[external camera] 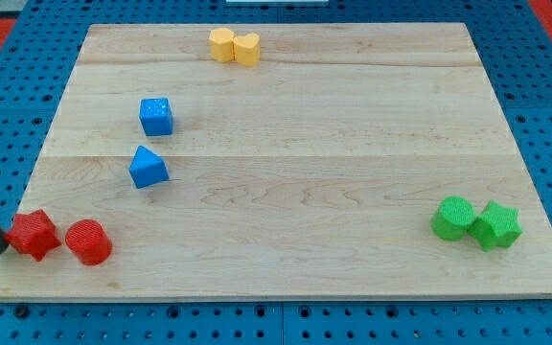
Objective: Push the red star into the red circle
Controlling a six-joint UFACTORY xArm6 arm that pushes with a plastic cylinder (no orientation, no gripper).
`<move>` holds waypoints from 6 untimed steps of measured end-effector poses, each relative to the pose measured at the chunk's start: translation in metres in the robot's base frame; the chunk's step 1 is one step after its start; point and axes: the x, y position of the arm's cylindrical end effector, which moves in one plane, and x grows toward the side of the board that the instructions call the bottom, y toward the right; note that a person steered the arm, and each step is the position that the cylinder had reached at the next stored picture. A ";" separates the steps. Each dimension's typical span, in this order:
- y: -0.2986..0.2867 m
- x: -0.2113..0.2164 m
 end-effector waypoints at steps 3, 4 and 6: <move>-0.009 0.031; -0.003 0.017; 0.006 0.012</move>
